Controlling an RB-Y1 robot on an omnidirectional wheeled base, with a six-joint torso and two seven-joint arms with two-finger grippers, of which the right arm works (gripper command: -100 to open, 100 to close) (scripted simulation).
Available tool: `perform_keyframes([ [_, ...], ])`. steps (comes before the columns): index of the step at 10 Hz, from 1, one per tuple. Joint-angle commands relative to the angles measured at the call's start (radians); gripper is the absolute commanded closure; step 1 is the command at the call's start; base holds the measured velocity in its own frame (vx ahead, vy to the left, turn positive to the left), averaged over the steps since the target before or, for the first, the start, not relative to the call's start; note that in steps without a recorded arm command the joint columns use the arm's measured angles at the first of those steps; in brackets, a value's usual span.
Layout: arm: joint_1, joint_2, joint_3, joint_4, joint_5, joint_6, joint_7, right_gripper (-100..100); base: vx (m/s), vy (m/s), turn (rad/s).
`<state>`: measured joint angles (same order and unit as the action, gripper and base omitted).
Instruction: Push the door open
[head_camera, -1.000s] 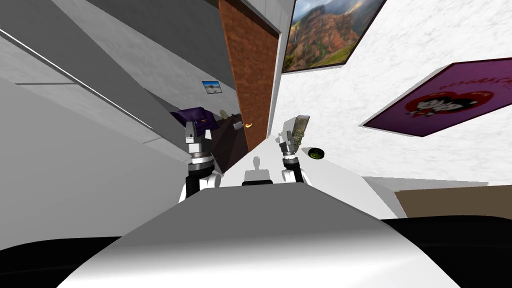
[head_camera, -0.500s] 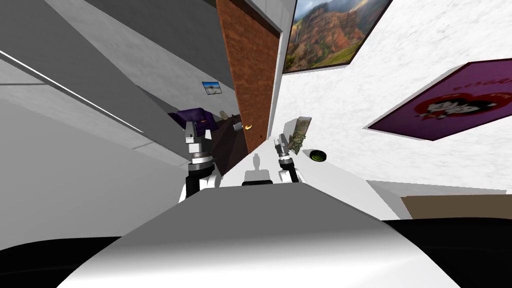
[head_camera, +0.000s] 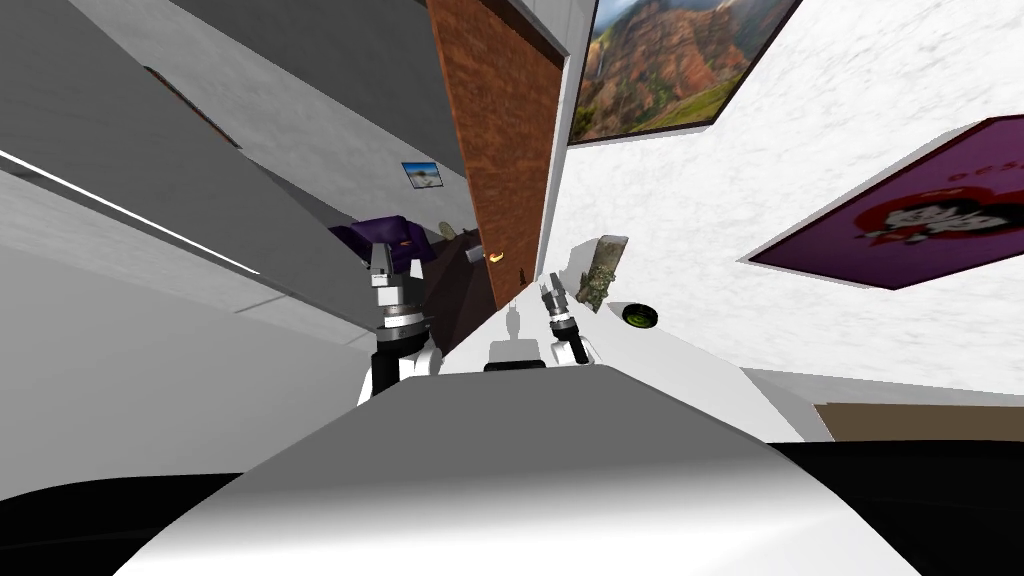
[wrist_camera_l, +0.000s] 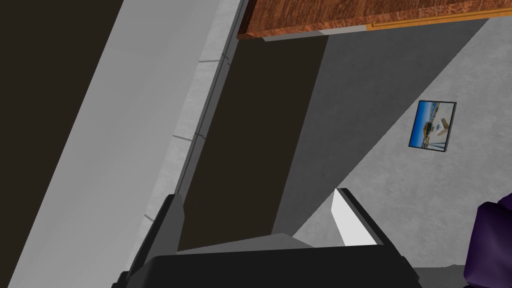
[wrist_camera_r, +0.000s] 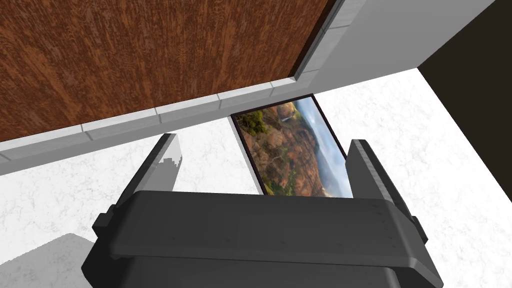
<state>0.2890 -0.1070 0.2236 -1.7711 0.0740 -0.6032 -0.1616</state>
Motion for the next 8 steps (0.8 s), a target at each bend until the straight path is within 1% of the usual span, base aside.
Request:
perform_keyframes([
  [1, -0.017, -0.006, 0.022, 0.043, -0.003, -0.006, -0.003, -100, 0.127, 0.000, 0.010],
  [2, -0.024, -0.007, 0.032, 0.061, -0.004, -0.010, -0.003, -100, 0.125, -0.007, 0.006],
  [3, -0.024, -0.007, 0.032, 0.061, -0.004, -0.010, -0.003, -100, 0.086, -0.006, 0.002],
  [7, -0.054, -0.011, 0.069, 0.136, -0.008, -0.024, -0.005, -100, 0.079, -0.005, 0.005],
  [8, -0.069, -0.013, 0.087, 0.173, -0.010, -0.030, -0.005, -100, 0.141, -0.031, 0.005],
])
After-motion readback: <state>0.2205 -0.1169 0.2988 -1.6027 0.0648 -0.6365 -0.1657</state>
